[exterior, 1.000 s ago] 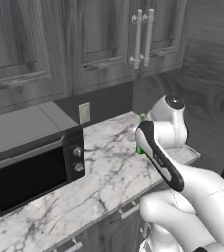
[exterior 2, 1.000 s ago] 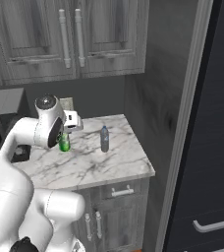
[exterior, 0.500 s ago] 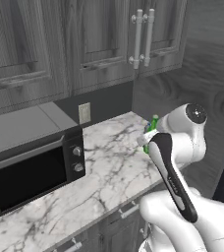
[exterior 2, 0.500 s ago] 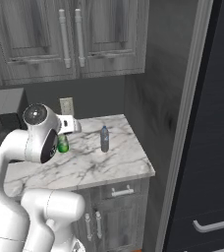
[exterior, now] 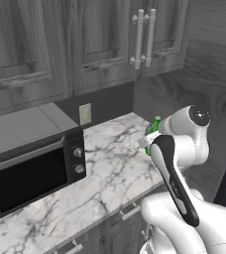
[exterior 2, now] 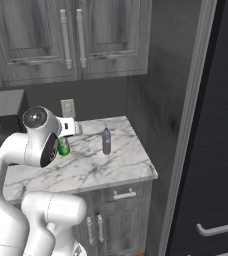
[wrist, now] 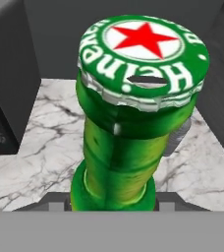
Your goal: Place the drinks on the dining counter in a tight cluster.
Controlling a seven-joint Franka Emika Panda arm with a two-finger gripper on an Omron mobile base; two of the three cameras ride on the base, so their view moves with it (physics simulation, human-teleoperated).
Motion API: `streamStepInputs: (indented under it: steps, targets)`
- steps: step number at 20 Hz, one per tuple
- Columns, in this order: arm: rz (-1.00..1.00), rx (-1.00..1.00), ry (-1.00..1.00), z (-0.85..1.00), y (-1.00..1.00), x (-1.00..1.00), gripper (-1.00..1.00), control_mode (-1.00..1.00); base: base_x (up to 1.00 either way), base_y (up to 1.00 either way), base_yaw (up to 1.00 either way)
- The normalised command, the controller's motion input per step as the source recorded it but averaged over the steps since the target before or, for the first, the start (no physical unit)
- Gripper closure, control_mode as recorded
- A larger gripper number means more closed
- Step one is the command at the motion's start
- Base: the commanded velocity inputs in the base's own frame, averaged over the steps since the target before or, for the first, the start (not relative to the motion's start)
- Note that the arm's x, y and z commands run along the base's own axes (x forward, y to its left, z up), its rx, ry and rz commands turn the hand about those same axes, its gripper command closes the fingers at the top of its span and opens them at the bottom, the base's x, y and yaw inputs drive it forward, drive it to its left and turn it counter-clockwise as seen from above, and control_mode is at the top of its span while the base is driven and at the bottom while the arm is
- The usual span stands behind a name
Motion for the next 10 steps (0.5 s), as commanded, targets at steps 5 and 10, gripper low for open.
streamStepInputs:
  steps: [5,10]
  targets:
    - [0.00,0.00,0.00,0.00,0.00,0.00,1.00,1.00,-0.17,0.01,0.00]
    - [0.00,0.00,0.00,0.00,0.00,0.00,1.00,1.00,-0.75,0.10,0.11]
